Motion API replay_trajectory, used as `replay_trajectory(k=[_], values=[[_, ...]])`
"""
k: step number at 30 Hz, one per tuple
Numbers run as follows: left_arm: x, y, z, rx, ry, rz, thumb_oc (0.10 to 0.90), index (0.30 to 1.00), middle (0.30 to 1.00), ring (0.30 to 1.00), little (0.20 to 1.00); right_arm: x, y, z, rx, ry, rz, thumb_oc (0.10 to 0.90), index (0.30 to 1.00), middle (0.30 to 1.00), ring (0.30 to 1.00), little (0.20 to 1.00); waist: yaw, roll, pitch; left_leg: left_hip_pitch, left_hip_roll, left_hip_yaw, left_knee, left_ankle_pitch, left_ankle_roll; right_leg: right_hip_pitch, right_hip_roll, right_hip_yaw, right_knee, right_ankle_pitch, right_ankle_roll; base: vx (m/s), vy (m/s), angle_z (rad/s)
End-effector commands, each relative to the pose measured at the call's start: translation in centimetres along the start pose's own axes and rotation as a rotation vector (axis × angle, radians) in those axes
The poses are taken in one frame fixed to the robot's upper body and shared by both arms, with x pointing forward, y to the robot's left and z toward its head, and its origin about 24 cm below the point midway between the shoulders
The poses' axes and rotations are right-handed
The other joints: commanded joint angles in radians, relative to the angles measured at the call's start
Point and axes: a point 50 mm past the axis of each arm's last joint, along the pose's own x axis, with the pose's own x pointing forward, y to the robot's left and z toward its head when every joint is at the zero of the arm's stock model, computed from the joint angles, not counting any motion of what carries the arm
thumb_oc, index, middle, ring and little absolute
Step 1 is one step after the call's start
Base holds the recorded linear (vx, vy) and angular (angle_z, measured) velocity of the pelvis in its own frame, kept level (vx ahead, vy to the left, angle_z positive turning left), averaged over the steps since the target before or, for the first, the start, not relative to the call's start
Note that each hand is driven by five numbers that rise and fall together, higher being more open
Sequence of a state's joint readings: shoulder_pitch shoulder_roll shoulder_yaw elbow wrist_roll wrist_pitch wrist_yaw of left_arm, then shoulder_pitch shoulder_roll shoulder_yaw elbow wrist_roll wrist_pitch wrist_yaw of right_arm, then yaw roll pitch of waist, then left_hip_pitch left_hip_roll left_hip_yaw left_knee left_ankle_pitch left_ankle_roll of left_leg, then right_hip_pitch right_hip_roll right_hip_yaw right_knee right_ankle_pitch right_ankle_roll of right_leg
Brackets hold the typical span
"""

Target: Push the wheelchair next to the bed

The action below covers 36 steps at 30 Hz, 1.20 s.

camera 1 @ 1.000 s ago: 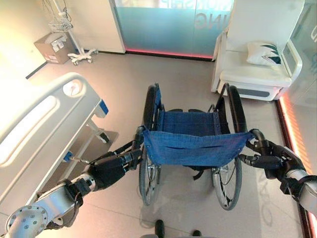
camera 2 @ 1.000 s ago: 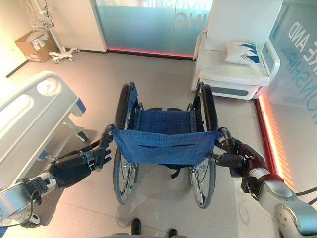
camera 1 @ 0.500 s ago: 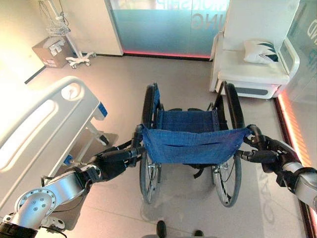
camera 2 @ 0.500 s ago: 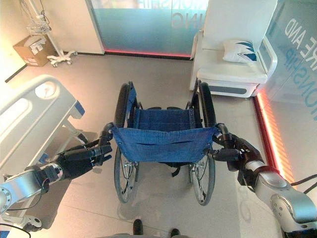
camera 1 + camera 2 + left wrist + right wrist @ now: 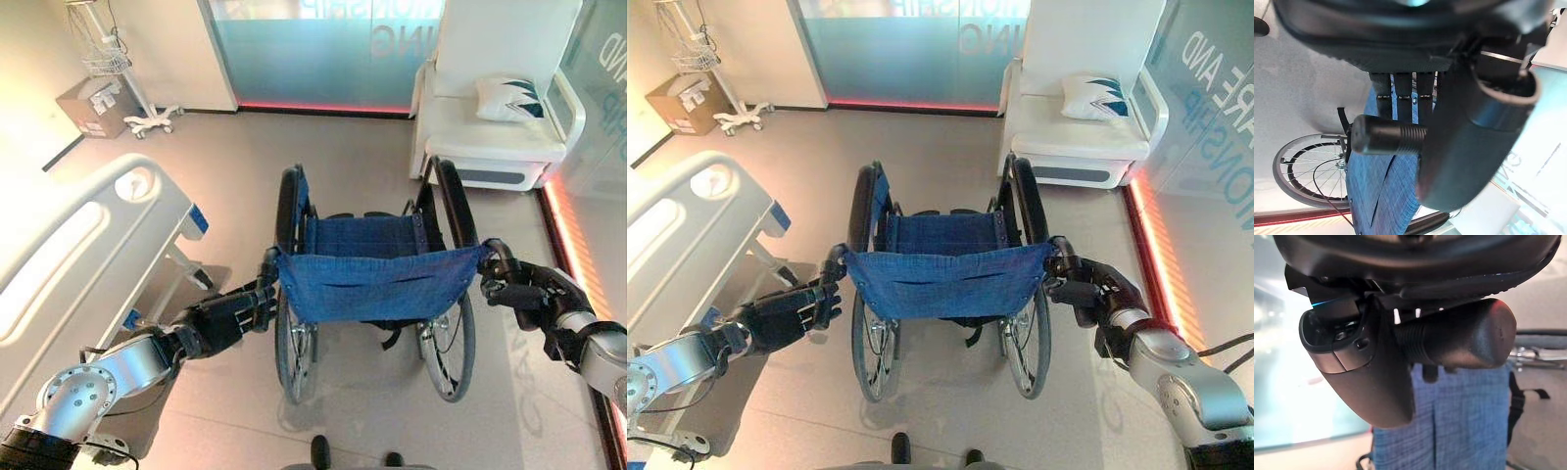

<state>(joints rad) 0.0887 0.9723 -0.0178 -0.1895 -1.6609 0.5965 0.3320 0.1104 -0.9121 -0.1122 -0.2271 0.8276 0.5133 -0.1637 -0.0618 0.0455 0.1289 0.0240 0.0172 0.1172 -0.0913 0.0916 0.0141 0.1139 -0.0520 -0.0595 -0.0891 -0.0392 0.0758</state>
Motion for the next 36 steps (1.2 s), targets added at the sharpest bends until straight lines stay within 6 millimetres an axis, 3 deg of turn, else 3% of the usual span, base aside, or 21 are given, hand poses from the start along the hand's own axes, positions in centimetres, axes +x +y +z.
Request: replay_trajectory(k=[1,13,22,26,29,31,32,33,36], values=[[-0.5,-5.6,3.6,0.027,-0.151,-0.307,0.4,0.3,0.3,0.3,0.3,-0.4,0.6,5.3,-0.102,-0.21,0.077,0.4,0.3,0.3,0.3,0.3,-0.024,0.006,-0.054,0.052,0.094,-0.005,0.004,-0.035,-0.097,-0.036,-0.07,-0.041,0.01,0.075,0.049,0.0,0.0,0.0],[-0.5,-6.0,3.4,0.027,-0.162,-0.326,0.4,0.3,0.3,0.3,0.3,-0.6,1.0,5.2,-0.116,-0.208,0.108,0.4,0.3,0.3,0.3,0.3,-0.028,-0.002,-0.055,0.061,0.099,-0.005,0.004,-0.035,-0.099,-0.033,-0.058,-0.038,0.011,0.071,0.043,0.0,-0.03,0.0],[-0.6,-6.4,3.3,0.057,-0.149,-0.351,0.4,0.3,0.3,0.3,0.3,-0.6,1.6,6.0,-0.149,-0.212,0.158,0.4,0.3,0.3,0.3,0.3,-0.014,-0.018,-0.06,0.07,0.143,-0.033,0.028,-0.016,-0.128,-0.023,-0.013,-0.042,0.024,0.055,0.018,0.02,-0.152,-0.02],[-0.6,-6.5,3.7,0.043,-0.169,-0.357,0.4,0.3,0.3,0.3,0.3,-0.3,2.3,6.7,-0.188,-0.216,0.203,0.4,0.3,0.3,0.3,0.3,-0.006,-0.036,-0.05,0.03,0.179,-0.042,0.172,-0.016,-0.143,-0.034,0.01,-0.037,0.058,0.045,-0.005,0.03,-0.195,-0.04],[-0.8,-5.9,4.1,0.022,-0.182,-0.334,0.4,0.3,0.3,0.3,0.3,-0.1,3.2,6.8,-0.212,-0.223,0.248,0.4,0.3,0.3,0.3,0.3,0.01,-0.064,-0.017,-0.084,0.204,-0.073,0.423,0.065,-0.132,-0.04,0.038,-0.027,0.1,0.049,-0.032,0.08,-0.269,-0.14],[-0.9,-5.8,4.2,0.014,-0.193,-0.323,0.4,0.3,0.3,0.3,0.3,-0.1,3.5,6.8,-0.222,-0.231,0.261,0.4,0.3,0.3,0.3,0.3,0.015,-0.074,0.002,-0.152,0.192,-0.094,0.534,0.084,-0.121,-0.038,0.05,-0.016,0.121,0.047,-0.045,0.1,-0.18,-0.31],[-1.1,-5.6,4.4,0.002,-0.206,-0.314,0.4,0.3,0.3,0.3,0.3,-0.1,3.6,6.8,-0.232,-0.24,0.272,0.4,0.3,0.3,0.3,0.3,0.029,-0.081,0.02,-0.207,0.135,-0.126,0.589,0.087,-0.099,-0.034,0.059,0.011,0.142,0.044,-0.052,0.16,-0.079,-0.21],[-1.5,-5.2,4.6,-0.016,-0.222,-0.307,0.4,0.3,0.3,0.3,0.3,-0.2,3.7,7.0,-0.245,-0.251,0.286,0.4,0.3,0.3,0.3,0.3,0.045,-0.074,0.035,-0.246,0.069,-0.144,0.591,0.084,-0.079,-0.025,0.075,0.039,0.16,0.032,-0.054,0.17,-0.036,-0.18],[-2.2,-4.7,5.2,-0.025,-0.243,-0.302,0.4,0.3,0.3,0.3,0.3,-0.2,3.7,7.8,-0.264,-0.269,0.304,0.4,0.3,0.3,0.3,0.3,0.072,-0.051,0.048,-0.279,0.023,-0.139,0.473,0.151,-0.09,0.002,0.12,0.069,0.177,0.004,-0.058,0.23,0.037,-0.33]])
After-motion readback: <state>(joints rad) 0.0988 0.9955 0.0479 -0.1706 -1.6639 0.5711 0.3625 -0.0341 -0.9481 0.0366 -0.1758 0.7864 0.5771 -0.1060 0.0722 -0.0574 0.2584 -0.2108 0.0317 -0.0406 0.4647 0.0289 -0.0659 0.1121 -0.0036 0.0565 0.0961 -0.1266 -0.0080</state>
